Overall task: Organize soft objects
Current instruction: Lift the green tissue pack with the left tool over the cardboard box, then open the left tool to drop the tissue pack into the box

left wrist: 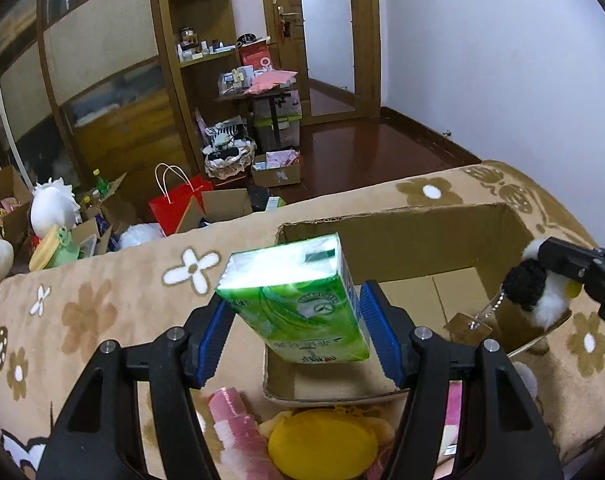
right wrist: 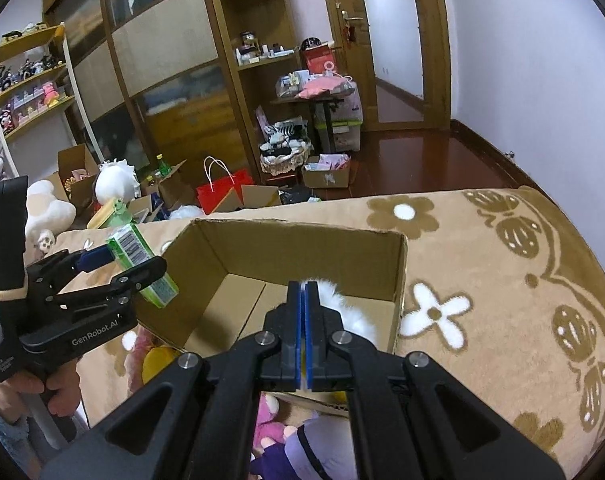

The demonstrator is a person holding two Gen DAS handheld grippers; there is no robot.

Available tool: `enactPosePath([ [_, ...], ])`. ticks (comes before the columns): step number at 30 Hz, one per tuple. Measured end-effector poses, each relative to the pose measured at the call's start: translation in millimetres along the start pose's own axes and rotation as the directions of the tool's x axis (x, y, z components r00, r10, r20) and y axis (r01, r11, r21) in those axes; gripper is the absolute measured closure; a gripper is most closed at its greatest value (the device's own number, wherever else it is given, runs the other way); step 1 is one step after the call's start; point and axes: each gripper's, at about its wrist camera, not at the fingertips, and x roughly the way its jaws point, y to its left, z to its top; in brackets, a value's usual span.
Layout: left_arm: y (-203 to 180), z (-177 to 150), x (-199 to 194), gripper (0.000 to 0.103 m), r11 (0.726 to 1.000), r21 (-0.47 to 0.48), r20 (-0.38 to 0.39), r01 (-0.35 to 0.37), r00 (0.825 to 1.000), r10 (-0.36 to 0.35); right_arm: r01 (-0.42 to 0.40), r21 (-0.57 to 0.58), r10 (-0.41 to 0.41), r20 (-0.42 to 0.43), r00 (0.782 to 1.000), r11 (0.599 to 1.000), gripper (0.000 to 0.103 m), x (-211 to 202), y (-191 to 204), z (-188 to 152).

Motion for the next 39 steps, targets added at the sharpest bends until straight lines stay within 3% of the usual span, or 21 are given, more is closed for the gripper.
enactPosePath([
  [11,-3,-8,6,0.040,1.000,0.013,-0.053,0.028,0.998,-0.027,-0.008,0.026,0.009,-0.045,0.999,1.000,0.100,9,-5,-8],
  [16,-1,-7,0,0.030,1.000,0.000,-0.048,0.022,0.999,-0.022,-0.014,0.039,0.017,-0.057,0.998,0.999,0.100,9,-6,-12],
  [25,3,-8,-21,0.027,0.999,0.007,-0.078,0.047,0.996,-0.046,-0.028,0.072,0.034,-0.072,0.997,0.997,0.096,-3,-9,-19],
  [28,6,-9,-29,0.019,0.999,-0.008,-0.091,0.038,0.995,-0.038,-0.028,0.079,0.033,-0.063,0.997,0.996,0.077,-12,-7,-23],
  [30,8,-12,-35,0.016,0.999,-0.023,-0.105,0.028,0.994,-0.030,-0.025,0.079,0.029,-0.051,0.998,0.997,0.051,-18,-4,-23],
  [34,12,-20,-45,0.015,0.999,-0.027,-0.137,0.026,0.990,-0.029,-0.034,0.081,0.038,-0.040,0.998,0.996,0.033,-31,4,-25],
  [36,13,-24,-51,0.014,1.000,-0.015,-0.148,0.014,0.989,-0.016,-0.034,0.084,0.037,-0.042,0.998,0.996,0.010,-36,9,-28],
  [39,14,-29,-59,0.008,1.000,-0.013,-0.166,0.007,0.986,-0.009,-0.035,0.083,0.038,-0.033,0.999,0.996,0.001,-47,14,-34],
])
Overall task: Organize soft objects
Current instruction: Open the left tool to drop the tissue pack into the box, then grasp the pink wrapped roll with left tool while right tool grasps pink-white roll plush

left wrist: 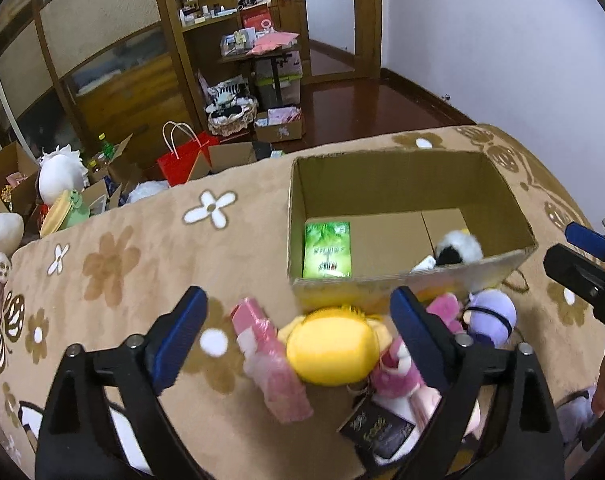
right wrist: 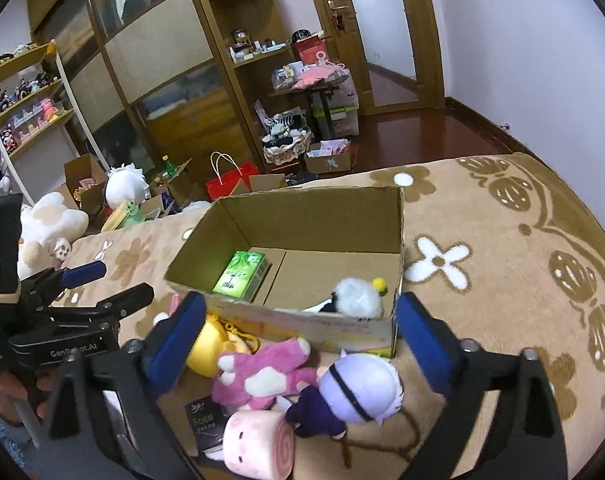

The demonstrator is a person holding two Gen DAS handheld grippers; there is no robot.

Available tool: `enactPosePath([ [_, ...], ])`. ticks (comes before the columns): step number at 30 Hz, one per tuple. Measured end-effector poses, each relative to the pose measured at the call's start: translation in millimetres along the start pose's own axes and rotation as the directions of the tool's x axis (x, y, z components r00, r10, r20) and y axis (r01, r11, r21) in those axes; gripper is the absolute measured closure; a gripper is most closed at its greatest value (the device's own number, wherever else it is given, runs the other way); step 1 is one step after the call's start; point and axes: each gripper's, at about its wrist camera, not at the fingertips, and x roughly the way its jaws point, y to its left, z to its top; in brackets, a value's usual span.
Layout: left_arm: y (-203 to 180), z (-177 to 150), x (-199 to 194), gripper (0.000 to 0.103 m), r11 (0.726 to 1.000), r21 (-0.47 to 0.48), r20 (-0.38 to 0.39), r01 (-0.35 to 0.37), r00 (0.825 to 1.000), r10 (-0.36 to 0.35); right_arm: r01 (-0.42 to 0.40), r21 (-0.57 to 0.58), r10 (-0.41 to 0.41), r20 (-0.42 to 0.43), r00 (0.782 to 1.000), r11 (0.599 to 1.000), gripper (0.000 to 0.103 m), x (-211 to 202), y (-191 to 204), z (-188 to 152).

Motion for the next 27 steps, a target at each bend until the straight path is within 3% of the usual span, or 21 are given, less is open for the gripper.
enactPosePath([
  [12,12,-28,-5,0.006,0.999,-0.043,-0.137,0.012,0.990,-0.017,-0.009,-0.015,0.007,-0.106,0.994,1.000,0.000,-8,20,-29],
  [27,6,-44,32,0.006,0.999,-0.052,-0.277,0.012,0.960,-0.027,0.010,-0.060,-0.023,-0.208,0.978,0.998,0.000,14,33,-55],
])
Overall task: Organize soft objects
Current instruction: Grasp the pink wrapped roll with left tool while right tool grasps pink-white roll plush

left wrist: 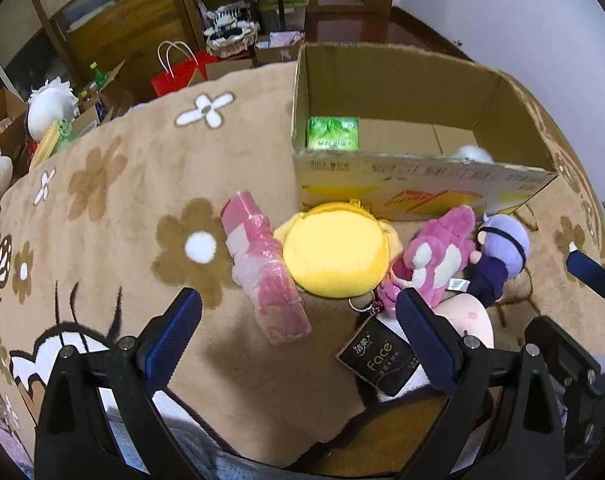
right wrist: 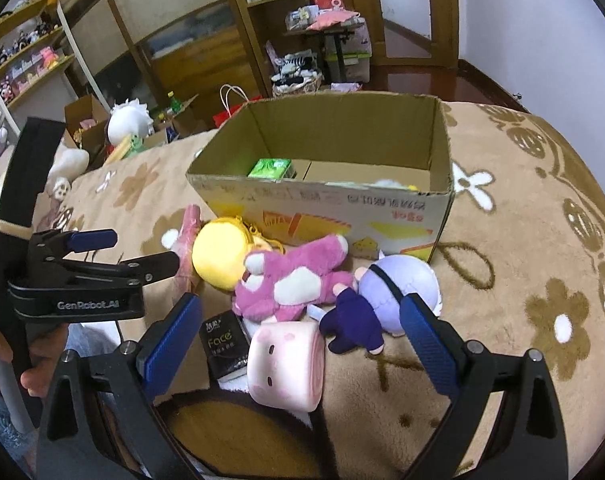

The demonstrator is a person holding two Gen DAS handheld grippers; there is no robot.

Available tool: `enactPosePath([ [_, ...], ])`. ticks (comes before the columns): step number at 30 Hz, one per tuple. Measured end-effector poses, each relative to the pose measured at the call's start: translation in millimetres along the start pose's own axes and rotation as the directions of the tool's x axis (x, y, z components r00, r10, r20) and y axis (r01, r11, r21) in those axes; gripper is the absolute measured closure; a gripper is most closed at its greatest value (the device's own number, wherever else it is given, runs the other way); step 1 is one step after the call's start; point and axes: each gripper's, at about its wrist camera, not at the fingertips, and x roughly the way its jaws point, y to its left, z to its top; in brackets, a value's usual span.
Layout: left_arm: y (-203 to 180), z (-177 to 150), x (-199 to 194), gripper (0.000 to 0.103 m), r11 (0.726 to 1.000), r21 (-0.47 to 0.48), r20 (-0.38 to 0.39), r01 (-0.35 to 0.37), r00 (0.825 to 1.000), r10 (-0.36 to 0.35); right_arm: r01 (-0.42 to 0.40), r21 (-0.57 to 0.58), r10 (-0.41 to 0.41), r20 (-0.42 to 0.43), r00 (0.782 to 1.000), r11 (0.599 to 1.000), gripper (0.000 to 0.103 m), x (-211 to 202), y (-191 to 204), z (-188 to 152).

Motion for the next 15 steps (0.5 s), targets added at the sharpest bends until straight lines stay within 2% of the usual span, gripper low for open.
enactPosePath([
  [4,-1,1,13,0.006,1.000,0.000,-0.039,0.001,0.999,-0.001,0.001,-0.001,-0.002,-0.024,1.000,1.000,0.000,9,1,-2],
  [15,-1,2,44,0.006,0.998,0.022,-0.118,-0.057,0.991,0.059,0.012,-0.007,-0.013,-0.098,0.995,1.000,0.000,35,3,-5],
])
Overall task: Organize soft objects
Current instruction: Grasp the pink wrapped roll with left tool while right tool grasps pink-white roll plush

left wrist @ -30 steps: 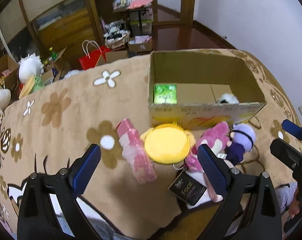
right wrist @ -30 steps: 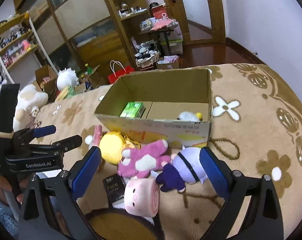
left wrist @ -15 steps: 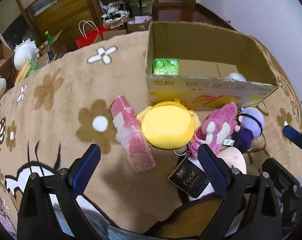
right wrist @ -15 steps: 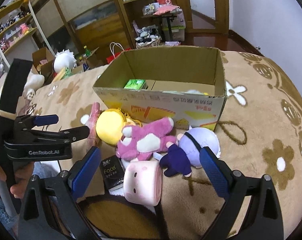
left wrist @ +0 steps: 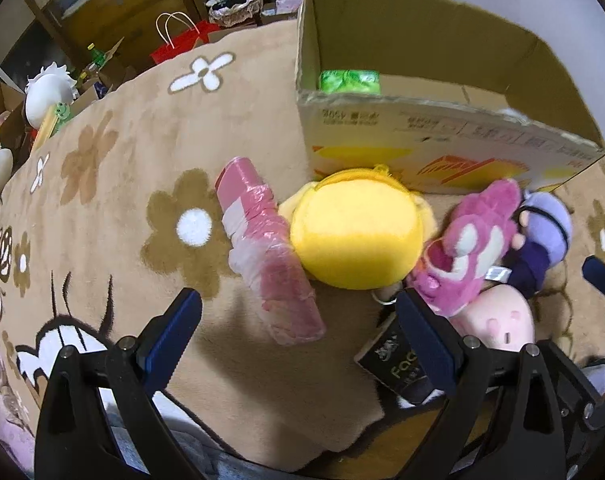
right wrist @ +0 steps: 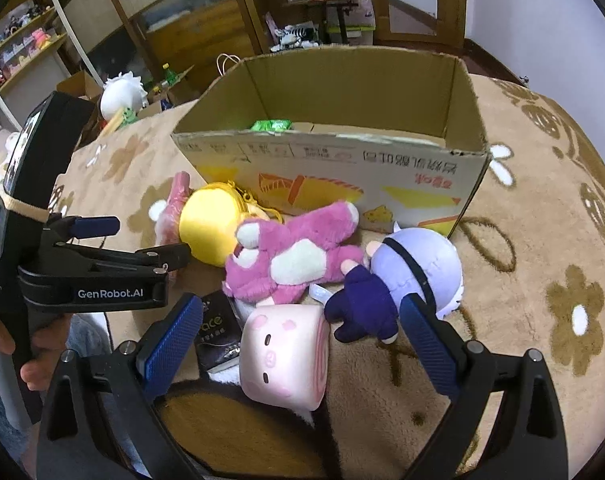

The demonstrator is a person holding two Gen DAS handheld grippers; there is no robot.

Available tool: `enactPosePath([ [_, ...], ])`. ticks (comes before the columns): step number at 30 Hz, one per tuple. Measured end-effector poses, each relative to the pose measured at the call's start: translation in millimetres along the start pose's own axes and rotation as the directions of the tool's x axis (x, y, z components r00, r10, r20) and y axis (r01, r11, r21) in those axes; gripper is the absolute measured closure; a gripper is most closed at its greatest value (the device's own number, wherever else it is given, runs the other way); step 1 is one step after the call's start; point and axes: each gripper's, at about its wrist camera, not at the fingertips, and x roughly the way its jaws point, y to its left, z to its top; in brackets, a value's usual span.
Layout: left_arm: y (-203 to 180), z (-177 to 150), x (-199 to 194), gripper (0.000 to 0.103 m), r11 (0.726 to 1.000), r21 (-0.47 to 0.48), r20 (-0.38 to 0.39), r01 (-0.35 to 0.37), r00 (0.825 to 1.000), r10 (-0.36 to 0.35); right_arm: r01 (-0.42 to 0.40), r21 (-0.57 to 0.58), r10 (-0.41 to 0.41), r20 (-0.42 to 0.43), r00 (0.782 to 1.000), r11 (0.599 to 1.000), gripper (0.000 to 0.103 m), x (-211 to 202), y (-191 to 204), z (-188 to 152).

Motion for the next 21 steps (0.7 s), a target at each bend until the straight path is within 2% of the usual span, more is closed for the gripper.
enactPosePath([
  [10,7,7,23,0.006,1.000,-0.006,-0.073,0.003,0.997,-0.003,0.007,-0.005,-0.007,-0.053,0.999,1.000,0.000,24,2,0],
  [21,5,9,43,0.006,0.999,0.005,-0.107,-0.052,0.993,0.053,0.016,-0.048,-0.021,-0.114,0.993,0.999,0.000,47,10,-3],
])
